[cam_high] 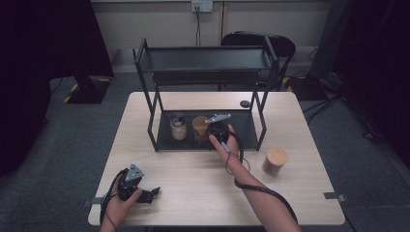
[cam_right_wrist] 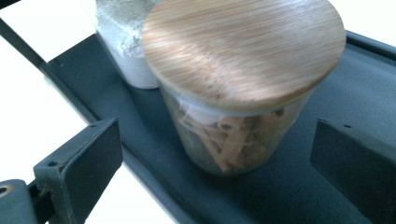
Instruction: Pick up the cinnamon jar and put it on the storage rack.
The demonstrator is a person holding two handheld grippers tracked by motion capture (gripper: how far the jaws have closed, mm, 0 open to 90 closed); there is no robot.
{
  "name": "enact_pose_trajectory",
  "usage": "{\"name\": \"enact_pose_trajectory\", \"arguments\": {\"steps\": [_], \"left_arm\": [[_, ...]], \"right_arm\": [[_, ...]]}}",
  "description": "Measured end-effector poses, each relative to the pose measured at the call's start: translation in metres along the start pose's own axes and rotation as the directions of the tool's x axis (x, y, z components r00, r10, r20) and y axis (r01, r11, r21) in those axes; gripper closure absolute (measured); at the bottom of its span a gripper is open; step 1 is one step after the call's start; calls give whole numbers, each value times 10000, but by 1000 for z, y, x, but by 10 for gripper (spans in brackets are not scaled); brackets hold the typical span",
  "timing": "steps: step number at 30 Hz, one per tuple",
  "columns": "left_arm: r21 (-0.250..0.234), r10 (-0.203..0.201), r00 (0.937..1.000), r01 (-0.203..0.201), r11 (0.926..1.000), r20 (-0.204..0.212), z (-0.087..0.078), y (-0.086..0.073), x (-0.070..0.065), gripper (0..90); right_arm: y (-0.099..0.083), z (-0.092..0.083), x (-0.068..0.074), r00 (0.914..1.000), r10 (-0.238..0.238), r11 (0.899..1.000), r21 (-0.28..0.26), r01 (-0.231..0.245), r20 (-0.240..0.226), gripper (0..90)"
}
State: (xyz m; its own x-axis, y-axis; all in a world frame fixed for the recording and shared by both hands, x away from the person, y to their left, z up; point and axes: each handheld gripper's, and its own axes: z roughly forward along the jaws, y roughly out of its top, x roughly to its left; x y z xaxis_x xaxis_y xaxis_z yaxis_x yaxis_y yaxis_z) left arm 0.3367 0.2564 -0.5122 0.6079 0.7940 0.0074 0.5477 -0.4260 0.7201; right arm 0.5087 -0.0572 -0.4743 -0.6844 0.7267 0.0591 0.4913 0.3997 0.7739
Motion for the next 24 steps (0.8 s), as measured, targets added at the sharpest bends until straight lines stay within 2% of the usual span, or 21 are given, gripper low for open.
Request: {"name": "enact_pose_trajectory", "arguments": {"steps": [10,24], "left_arm": [[2,7,10000,-7,10000,0,0,0,0,1],[0,7,10000,-7,10000,-1,0,0,0,1]], "right_arm": [[-8,-14,8,9998,-36,10000,-33,36,-177,22],[-21,-38,9,9994,-127,9997,-193,121,-328,25]]}}
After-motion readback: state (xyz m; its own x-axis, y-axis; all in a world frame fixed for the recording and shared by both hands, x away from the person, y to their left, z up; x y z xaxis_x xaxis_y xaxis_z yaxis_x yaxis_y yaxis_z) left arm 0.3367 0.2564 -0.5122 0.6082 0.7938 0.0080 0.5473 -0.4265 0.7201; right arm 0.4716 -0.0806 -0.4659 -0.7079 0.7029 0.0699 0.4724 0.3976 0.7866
